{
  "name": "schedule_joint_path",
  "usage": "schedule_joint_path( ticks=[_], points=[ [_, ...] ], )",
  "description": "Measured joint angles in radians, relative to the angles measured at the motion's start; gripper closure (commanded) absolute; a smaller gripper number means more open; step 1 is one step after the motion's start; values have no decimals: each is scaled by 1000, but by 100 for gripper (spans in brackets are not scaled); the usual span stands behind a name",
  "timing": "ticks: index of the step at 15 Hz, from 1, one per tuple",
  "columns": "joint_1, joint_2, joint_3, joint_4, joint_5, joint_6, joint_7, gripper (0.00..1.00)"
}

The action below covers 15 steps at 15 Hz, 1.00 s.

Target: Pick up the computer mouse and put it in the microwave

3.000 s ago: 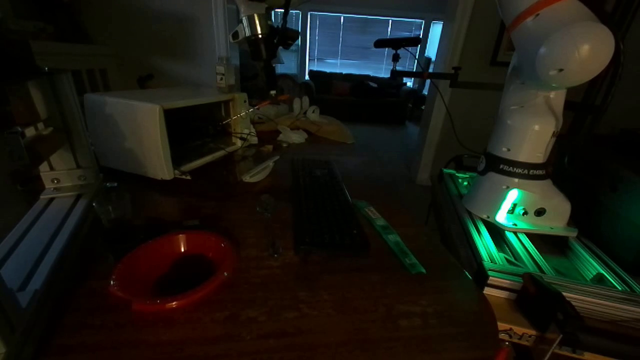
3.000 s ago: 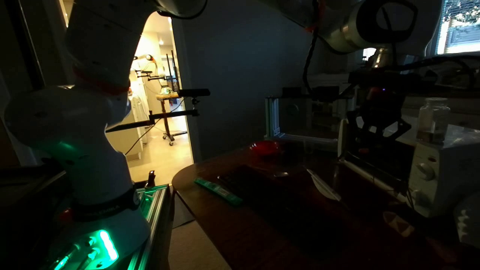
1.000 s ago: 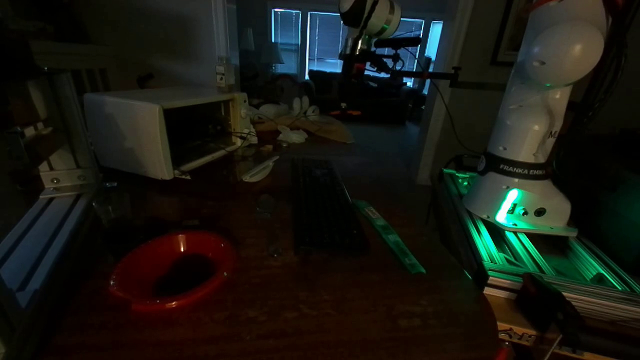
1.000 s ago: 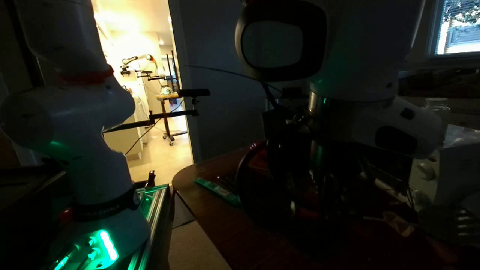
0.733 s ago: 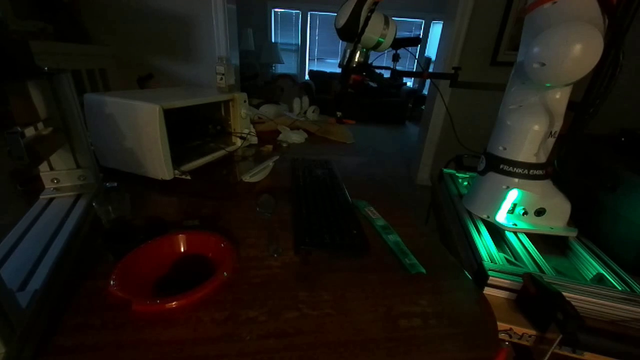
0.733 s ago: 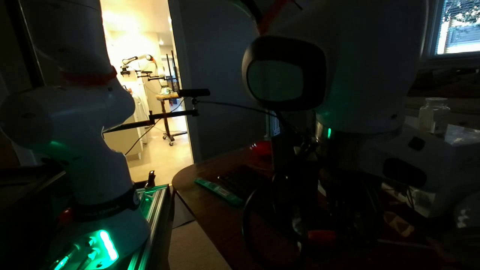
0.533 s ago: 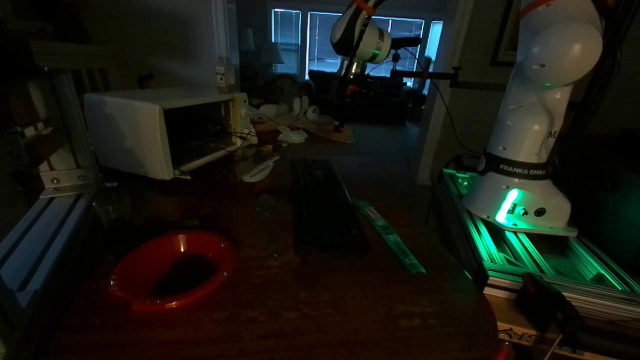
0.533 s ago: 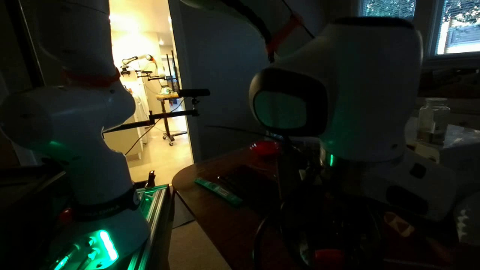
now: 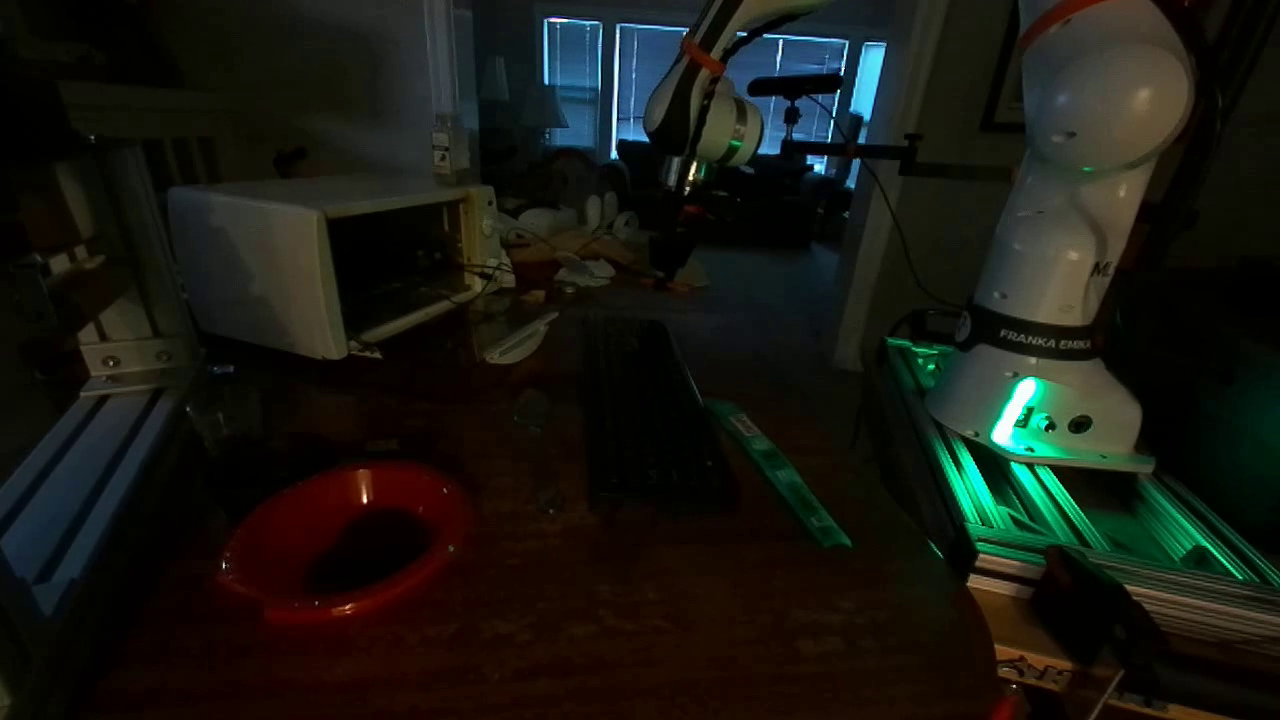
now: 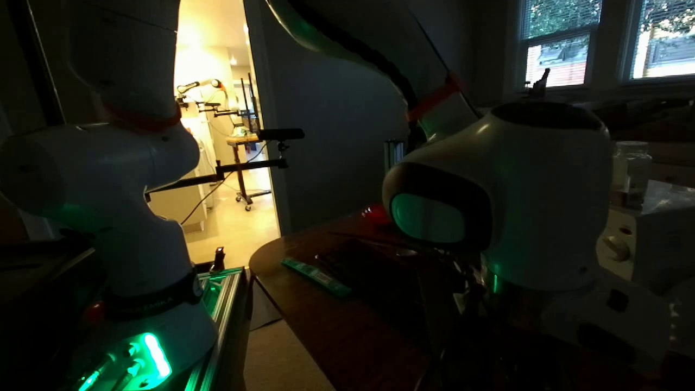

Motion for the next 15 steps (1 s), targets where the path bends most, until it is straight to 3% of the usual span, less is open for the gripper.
schedule_joint_path(
  ticks=[5, 6, 7, 8, 9, 15],
  points=[
    [-52, 50, 45, 36, -2, 14, -12, 95],
    [-59, 58, 50, 41, -3, 18, -16, 90],
    [-65, 65, 55, 47, -4, 22, -19, 72],
    [-70, 72, 60, 51, -4, 27, -20, 64],
    [-74, 76, 64, 53, -6, 29, -21, 47],
    [-74, 73, 84, 53, -33, 33, -21, 4]
  ],
)
